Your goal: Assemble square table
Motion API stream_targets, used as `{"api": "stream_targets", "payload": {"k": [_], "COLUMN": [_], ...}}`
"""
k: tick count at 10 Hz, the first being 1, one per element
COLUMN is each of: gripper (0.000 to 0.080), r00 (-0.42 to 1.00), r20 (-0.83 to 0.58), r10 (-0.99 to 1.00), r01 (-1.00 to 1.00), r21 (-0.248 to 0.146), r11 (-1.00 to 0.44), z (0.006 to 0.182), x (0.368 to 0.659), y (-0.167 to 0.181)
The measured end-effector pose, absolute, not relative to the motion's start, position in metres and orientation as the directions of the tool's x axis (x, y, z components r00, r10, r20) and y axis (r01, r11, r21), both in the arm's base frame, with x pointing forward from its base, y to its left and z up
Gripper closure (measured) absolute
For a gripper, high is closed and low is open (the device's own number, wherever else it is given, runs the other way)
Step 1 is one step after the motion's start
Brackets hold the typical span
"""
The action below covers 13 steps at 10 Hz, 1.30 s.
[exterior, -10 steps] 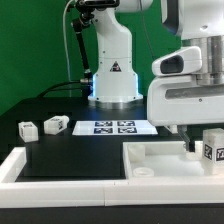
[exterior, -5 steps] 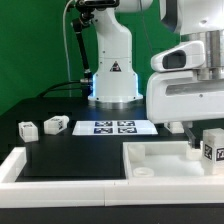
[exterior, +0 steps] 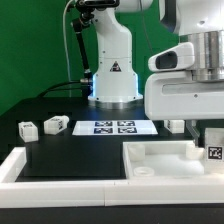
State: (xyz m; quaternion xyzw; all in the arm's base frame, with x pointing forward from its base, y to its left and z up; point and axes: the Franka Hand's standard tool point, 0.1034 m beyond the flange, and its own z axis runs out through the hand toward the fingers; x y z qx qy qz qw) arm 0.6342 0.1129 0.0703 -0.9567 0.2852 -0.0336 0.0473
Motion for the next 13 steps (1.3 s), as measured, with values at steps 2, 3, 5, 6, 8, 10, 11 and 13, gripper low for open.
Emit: {"api": "stream_targets", "payload": {"k": [2,3,5,6,8,10,11,13], "gripper": [0.0510,0.0510,0.0508,0.0508,0.0508,0.0508,0.0508,0.0506], "r00": [0.677,0.566,0.277,0.125,-0.127,-0.228,-0.256,-0.276], "r20": [0.016,-0.004,-0.066,-0.100,-0.129,-0.135,-0.135,-0.134], "r10": [-0.736,-0.824,-0.959,-0.987,-0.984,-0.964,-0.957,-0.952], "r01": [-0.730,-0.820,-0.958,-0.990,-0.988,-0.970,-0.963,-0.958], "r21": [-0.111,-0.106,-0.089,-0.081,-0.069,-0.052,-0.049,-0.044], "r11": [-0.674,-0.563,-0.271,-0.117,0.137,0.237,0.264,0.284], "z": [0.0697,0.0699,0.0700,0.0699,0.0693,0.0693,0.0694,0.0686], "x": [0.6346,0.6334,0.6311,0.6306,0.6281,0.6268,0.6266,0.6260], "y": [0.1104,0.1096,0.1106,0.1110,0.1100,0.1097,0.1098,0.1096]}}
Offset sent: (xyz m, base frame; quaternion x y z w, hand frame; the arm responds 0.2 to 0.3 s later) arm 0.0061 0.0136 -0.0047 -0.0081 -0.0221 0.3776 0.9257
